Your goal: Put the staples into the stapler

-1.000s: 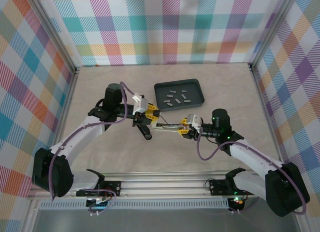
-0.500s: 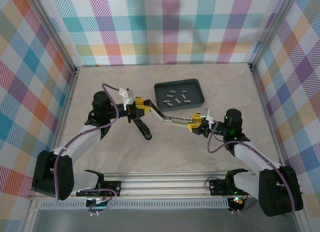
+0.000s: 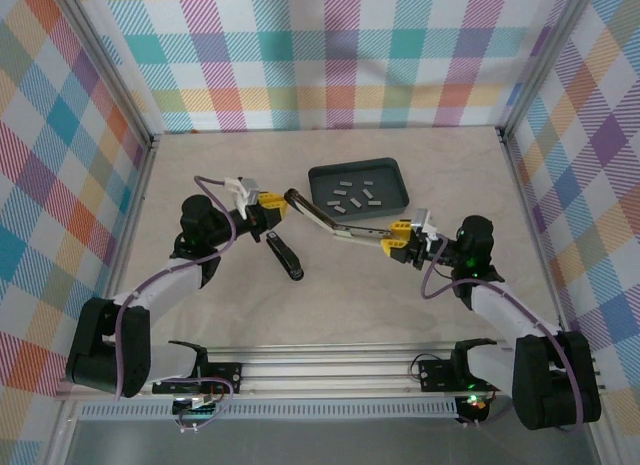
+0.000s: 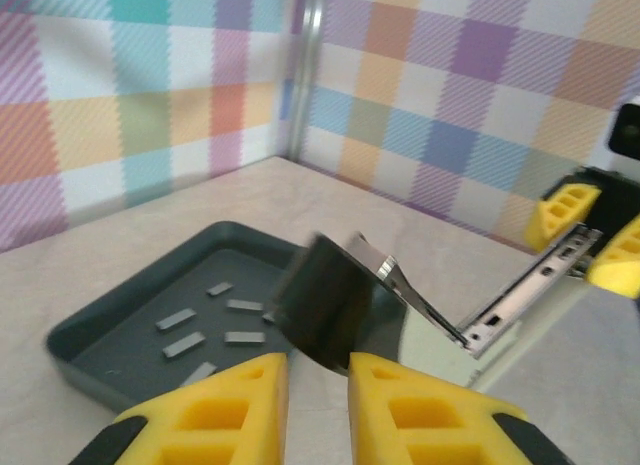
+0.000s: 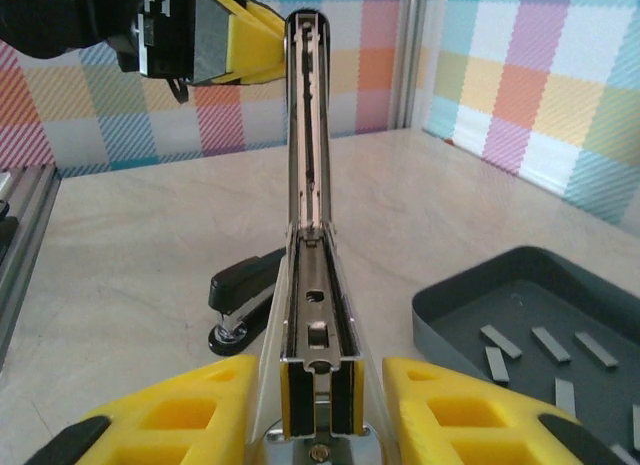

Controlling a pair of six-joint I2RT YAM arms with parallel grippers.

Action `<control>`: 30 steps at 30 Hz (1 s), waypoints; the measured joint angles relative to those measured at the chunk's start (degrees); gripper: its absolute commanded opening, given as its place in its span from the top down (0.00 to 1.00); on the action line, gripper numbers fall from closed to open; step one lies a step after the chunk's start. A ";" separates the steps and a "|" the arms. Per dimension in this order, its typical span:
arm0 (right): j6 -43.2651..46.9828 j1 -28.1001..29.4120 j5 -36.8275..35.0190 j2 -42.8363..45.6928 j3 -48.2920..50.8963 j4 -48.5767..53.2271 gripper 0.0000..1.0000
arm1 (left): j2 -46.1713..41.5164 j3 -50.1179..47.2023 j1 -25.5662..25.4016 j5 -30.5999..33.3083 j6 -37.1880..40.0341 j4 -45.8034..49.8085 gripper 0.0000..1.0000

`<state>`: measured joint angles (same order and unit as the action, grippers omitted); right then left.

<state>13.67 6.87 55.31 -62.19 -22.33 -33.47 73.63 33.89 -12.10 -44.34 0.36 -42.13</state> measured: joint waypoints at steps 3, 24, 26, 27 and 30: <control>2.58 -0.13 0.66 0.20 -1.31 5.68 1.00 | 2.05 0.00 0.28 1.51 0.94 0.15 0.98; 7.61 4.07 -13.40 1.49 -14.60 38.21 0.73 | 4.11 9.05 -12.70 7.58 13.70 24.94 0.74; 7.58 4.46 -15.89 1.55 -18.91 44.78 0.70 | 4.09 9.05 -13.05 8.33 14.64 26.51 0.72; 8.09 4.87 -17.44 1.90 -20.72 48.04 0.67 | 4.04 9.11 -13.31 8.74 15.43 27.61 0.72; 12.50 6.40 -22.25 3.63 -24.28 58.21 0.58 | 3.78 9.35 -14.08 9.53 17.79 31.50 0.72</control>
<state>26.17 13.28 33.06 -58.57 -46.61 24.73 77.41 43.24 -26.17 -34.81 18.15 -10.63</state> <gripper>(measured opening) 0.382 0.281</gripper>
